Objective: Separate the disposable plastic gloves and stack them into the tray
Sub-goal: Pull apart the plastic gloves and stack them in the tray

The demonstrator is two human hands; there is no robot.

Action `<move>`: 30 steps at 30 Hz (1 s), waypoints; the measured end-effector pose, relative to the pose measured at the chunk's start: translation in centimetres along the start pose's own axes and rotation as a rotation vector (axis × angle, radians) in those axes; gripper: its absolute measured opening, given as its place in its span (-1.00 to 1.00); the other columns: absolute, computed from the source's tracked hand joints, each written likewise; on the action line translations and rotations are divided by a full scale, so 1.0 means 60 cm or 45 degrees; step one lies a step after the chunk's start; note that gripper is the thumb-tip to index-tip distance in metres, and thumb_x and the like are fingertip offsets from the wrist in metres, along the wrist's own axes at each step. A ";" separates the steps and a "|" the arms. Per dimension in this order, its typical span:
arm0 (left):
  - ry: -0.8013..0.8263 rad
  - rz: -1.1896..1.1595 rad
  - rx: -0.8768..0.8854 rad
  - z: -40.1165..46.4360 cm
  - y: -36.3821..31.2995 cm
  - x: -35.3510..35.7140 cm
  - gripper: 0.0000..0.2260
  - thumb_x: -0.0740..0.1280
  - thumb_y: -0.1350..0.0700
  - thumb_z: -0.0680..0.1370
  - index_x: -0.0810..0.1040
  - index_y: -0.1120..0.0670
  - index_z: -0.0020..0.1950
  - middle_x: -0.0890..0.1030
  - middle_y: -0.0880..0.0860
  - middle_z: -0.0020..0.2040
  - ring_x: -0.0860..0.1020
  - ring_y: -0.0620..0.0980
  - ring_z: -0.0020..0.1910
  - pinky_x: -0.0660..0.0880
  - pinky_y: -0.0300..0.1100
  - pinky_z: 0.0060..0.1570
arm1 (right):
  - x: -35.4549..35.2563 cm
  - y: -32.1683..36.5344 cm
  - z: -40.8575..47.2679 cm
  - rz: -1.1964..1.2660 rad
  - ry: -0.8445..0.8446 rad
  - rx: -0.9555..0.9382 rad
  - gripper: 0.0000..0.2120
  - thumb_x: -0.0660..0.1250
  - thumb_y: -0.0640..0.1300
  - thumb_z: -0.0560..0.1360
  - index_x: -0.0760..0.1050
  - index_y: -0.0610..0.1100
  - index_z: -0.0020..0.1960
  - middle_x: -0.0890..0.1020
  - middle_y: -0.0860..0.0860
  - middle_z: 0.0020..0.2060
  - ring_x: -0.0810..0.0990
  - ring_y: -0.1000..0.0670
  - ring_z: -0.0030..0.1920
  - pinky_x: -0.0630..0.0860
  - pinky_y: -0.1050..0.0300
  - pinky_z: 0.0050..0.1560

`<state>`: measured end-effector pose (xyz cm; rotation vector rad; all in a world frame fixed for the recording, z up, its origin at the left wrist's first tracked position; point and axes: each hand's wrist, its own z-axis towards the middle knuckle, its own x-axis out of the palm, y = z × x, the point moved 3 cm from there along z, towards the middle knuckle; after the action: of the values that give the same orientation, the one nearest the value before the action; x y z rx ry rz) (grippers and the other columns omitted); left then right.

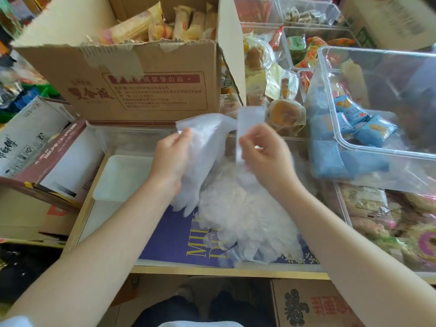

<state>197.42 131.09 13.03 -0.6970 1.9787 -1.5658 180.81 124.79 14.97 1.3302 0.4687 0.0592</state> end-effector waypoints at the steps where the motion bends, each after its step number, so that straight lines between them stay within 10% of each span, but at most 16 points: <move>1: 0.043 -0.033 0.000 -0.007 -0.003 0.012 -0.78 0.26 0.01 0.58 0.52 0.03 -0.24 0.52 0.03 -0.20 0.45 -0.04 -0.18 0.40 -0.12 -0.12 | 0.018 0.002 -0.005 -0.050 0.061 0.022 -0.79 0.29 -0.22 0.50 0.38 -0.02 -0.27 0.49 0.08 -0.41 0.44 0.12 -0.46 0.42 0.20 -0.36; 3: 0.181 -0.092 0.030 -0.021 -0.003 0.035 -0.78 0.25 0.01 0.59 0.60 0.02 -0.18 0.61 0.04 -0.15 0.52 0.00 -0.11 0.47 -0.02 0.03 | 0.044 0.004 -0.010 -0.083 0.133 0.058 -0.84 0.28 -0.22 0.51 0.40 -0.07 -0.22 0.52 0.03 -0.40 0.44 0.12 -0.49 0.40 0.27 -0.45; 7: 0.354 -0.287 -0.024 -0.042 0.001 0.054 -0.73 0.16 0.08 0.63 0.58 0.14 -0.11 0.65 0.08 -0.28 0.53 0.10 -0.35 0.48 -0.12 -0.40 | 0.060 0.010 -0.015 -0.043 0.250 0.127 -0.94 0.28 -0.14 0.53 0.39 -0.05 -0.07 0.60 -0.05 -0.27 0.50 0.08 -0.50 0.45 0.24 -0.47; 13: 0.521 -0.319 -0.167 -0.040 0.019 0.041 -0.50 0.35 -0.24 0.42 0.58 0.15 0.11 0.64 0.06 -0.15 0.59 0.04 -0.11 0.47 0.00 -0.04 | 0.045 -0.001 -0.023 0.166 0.416 0.255 -0.65 0.04 -0.38 0.50 0.47 -0.16 0.15 0.57 -0.02 -0.29 0.56 -0.11 -0.38 0.56 -0.06 -0.28; 18: 0.468 -0.183 -0.115 -0.035 0.020 0.034 -0.82 0.29 0.18 0.56 0.56 0.17 0.13 0.64 0.14 -0.04 0.61 0.06 -0.03 0.48 0.00 0.14 | 0.036 -0.006 -0.021 -0.216 0.618 -0.020 -0.54 0.12 -0.44 0.46 0.48 -0.10 0.25 0.59 0.12 -0.18 0.52 0.15 -0.38 0.46 0.30 -0.28; 24: 0.497 -0.329 -0.259 -0.029 0.024 0.020 -0.77 0.19 0.20 0.60 0.61 0.11 -0.13 0.68 0.02 -0.24 0.64 -0.06 -0.25 0.57 -0.24 -0.21 | -0.035 -0.047 -0.009 -0.228 -0.213 -0.043 -0.72 0.48 -0.18 0.38 0.41 -0.05 -0.03 0.48 0.11 -0.17 0.46 0.06 -0.15 0.38 0.24 -0.09; 27: 0.517 -0.394 -0.283 -0.025 0.019 0.013 -0.70 0.18 0.19 0.61 0.66 0.10 -0.18 0.68 0.03 -0.22 0.65 -0.04 -0.24 0.59 -0.22 -0.22 | -0.044 -0.073 -0.002 0.071 -0.123 0.270 -0.63 0.48 -0.10 0.39 0.38 0.04 0.08 0.50 0.06 0.07 0.47 0.07 0.09 0.40 0.18 0.16; 30: 0.555 -0.376 -0.316 -0.028 0.013 0.012 -0.81 0.18 0.19 0.60 0.59 0.17 -0.04 0.67 0.06 -0.20 0.64 -0.03 -0.23 0.59 -0.22 -0.25 | -0.033 -0.075 0.006 0.287 0.071 0.278 -0.84 0.43 -0.23 0.43 0.46 -0.05 -0.13 0.58 0.08 -0.18 0.54 0.11 -0.12 0.47 0.14 0.02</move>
<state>195.69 131.93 12.52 -0.8306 2.5160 -1.7776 178.18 122.71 11.34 1.5958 0.3782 0.2378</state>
